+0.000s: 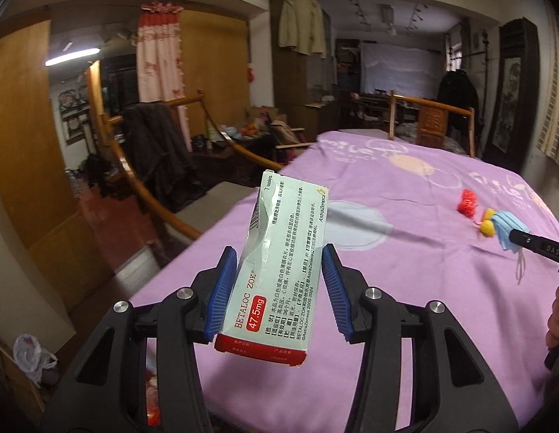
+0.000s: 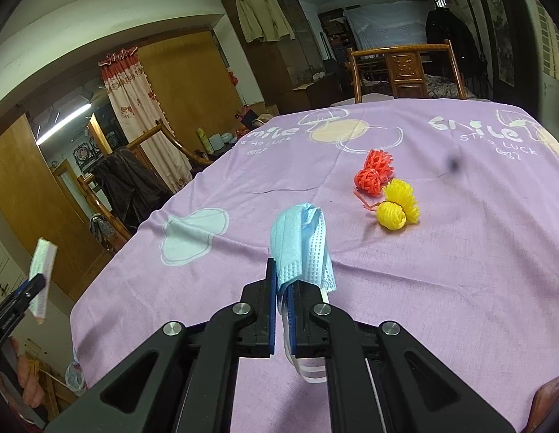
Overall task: Collect trash
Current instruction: 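Carry the Betaloc box and blue mask with both tools to the red wastebasket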
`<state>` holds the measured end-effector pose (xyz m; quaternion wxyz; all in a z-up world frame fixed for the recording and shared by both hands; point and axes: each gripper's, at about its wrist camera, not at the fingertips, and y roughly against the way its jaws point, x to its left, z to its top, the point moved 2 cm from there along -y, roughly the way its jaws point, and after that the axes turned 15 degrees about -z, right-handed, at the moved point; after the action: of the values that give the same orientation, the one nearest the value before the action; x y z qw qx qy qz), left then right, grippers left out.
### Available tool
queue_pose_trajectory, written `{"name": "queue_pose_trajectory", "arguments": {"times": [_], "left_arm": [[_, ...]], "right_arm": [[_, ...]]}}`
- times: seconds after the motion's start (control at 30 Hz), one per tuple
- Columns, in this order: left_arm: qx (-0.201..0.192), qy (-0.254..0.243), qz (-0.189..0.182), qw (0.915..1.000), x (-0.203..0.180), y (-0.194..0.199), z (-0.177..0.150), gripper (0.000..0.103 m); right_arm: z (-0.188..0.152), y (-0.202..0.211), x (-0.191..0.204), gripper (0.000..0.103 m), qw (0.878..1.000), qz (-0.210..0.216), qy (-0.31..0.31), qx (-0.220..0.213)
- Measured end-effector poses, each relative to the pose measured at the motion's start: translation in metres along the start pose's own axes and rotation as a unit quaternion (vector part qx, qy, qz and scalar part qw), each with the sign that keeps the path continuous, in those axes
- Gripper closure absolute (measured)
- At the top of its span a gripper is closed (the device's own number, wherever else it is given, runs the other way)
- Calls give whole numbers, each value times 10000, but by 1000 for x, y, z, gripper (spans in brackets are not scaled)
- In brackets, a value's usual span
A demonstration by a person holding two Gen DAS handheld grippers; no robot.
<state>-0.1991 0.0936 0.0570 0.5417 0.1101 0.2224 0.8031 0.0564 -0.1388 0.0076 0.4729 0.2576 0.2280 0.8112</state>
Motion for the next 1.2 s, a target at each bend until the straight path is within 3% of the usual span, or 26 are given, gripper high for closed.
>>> {"name": "queue_pose_trajectory", "arguments": {"times": [0.4,0.6,0.87,0.9,1.07,1.2], "left_arm": [[-111,837,1027,9911,119,68,-50,54],[200,1466,1266,9809,188,77,-94,54],[779,2235,1471,9604,265,61,-148,52],[855,2315,1482,9577,272,59,-154,51],[810,2512,1610,9510,294,63,-168,25],[593,2648,1868,9442,308,79,-170,17]], "right_arm": [[-9,-5,3,96,9996,-182,208,50],[-17,-5,9,96,9990,-249,375,-29],[-22,6,32,96,9988,-86,427,-222],[-23,7,36,96,9989,-29,423,-211],[-28,13,84,96,9968,294,720,-205],[-33,22,145,96,9901,831,1114,-191]]}}
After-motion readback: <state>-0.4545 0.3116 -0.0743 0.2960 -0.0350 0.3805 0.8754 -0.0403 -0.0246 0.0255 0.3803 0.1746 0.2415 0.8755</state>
